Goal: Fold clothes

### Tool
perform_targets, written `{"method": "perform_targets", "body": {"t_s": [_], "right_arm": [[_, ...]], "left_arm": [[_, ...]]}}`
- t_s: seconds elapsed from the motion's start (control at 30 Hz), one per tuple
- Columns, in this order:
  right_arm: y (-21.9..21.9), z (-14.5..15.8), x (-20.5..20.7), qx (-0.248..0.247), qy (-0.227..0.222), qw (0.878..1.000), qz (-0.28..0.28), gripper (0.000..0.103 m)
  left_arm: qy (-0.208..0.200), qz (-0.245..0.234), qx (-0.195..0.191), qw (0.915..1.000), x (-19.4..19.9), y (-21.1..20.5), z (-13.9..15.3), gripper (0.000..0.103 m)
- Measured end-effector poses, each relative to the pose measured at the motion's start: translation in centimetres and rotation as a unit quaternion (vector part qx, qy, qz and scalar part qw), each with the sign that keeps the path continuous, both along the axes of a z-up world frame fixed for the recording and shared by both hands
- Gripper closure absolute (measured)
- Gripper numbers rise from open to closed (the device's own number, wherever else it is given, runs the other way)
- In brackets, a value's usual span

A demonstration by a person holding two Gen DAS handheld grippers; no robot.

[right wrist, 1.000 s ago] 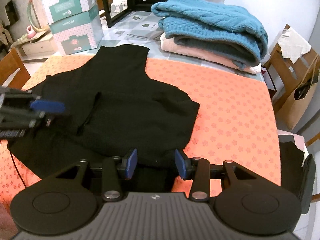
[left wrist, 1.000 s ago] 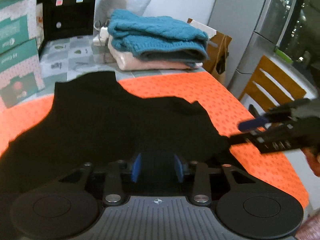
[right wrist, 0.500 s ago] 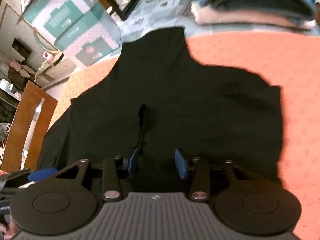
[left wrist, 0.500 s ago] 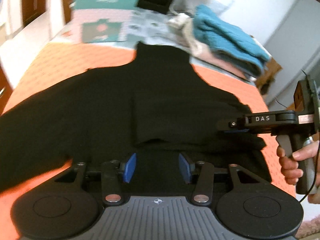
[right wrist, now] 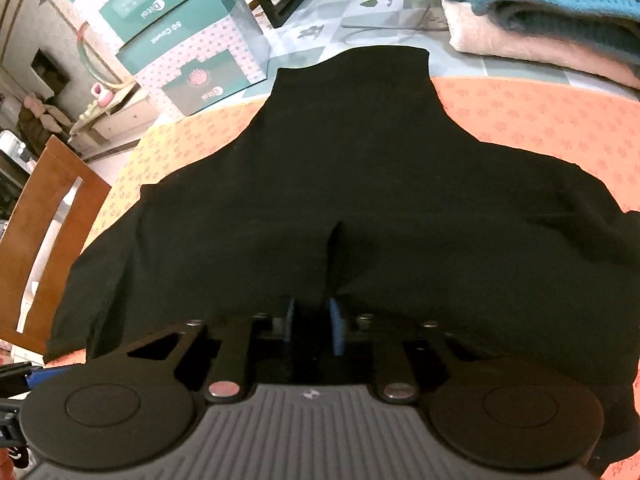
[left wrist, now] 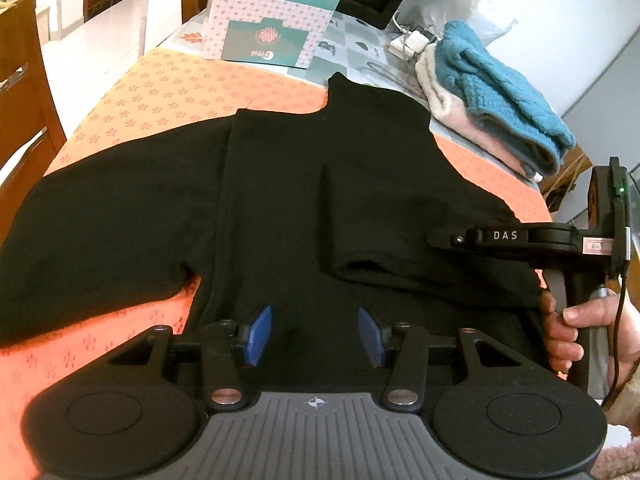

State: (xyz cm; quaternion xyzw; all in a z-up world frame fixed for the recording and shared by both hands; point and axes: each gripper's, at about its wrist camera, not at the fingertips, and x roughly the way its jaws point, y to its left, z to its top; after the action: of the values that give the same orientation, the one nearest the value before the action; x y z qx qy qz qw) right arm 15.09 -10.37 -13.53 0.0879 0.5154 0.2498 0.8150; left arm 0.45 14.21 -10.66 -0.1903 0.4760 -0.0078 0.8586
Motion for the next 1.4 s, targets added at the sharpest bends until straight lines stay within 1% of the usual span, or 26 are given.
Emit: {"method": "perform_targets", "body": {"t_s": [0.17,0.33,0.53,0.67,0.77,0.9,0.97,1.07,1.1,1.13,1.2,1.23,1.4], "right_arm": [[-1.0,0.9,-0.4,0.005,-0.007,1.000,-0.010,0.098],[-5.3,2.2,-0.3,0.010,-0.001,0.999,-0.041,0.098],[-10.4,3.8,-0.2,0.016,0.006,0.997,-0.078,0.098],[-13.6,3.7,-0.3,-0.002,0.016,0.996,-0.092,0.098],[-15.5,3.7,-0.6,-0.015,0.018,0.995,-0.101,0.098],[-17.1,3.0,-0.5,-0.022,0.026,0.993,-0.113,0.098],[-16.9,3.3,-0.9,-0.031,0.018,0.994,-0.108,0.097],[-16.1,4.0,-1.8,-0.046,-0.001,0.994,-0.096,0.093],[-15.9,4.3,-2.0,-0.051,-0.007,0.994,-0.092,0.091],[-15.6,4.5,-2.3,-0.055,-0.014,0.994,-0.088,0.086],[-15.1,5.0,-2.9,-0.065,-0.026,0.994,-0.080,0.080],[-14.8,5.2,-3.2,-0.070,-0.032,0.994,-0.076,0.076],[-13.5,6.4,-4.6,-0.095,-0.064,0.992,-0.056,0.065]], "left_arm": [[0.003,0.000,0.001,1.0000,0.0,0.0,-0.1,0.051],[0.008,0.008,-0.003,0.9999,0.0,0.2,-0.1,0.051],[0.007,0.005,0.002,1.0000,0.0,-0.1,0.1,0.050],[0.007,0.008,0.004,0.9999,0.0,-0.1,0.2,0.050],[0.006,0.021,0.004,0.9998,-0.1,0.4,0.4,0.048],[0.007,0.041,0.002,0.9991,-0.4,1.3,0.6,0.047],[0.010,0.055,0.000,0.9985,-0.5,1.9,0.6,0.047],[0.011,0.074,0.001,0.9972,-0.8,2.8,0.8,0.047],[0.010,0.079,0.002,0.9968,-1.0,3.1,0.9,0.047],[0.009,0.084,0.004,0.9964,-1.1,3.3,1.1,0.047],[0.004,0.093,0.007,0.9956,-1.7,3.8,1.5,0.047],[0.001,0.098,0.008,0.9951,-2.0,4.0,1.7,0.047],[-0.009,0.140,0.009,0.9901,-4.0,4.8,2.6,0.047]]}}
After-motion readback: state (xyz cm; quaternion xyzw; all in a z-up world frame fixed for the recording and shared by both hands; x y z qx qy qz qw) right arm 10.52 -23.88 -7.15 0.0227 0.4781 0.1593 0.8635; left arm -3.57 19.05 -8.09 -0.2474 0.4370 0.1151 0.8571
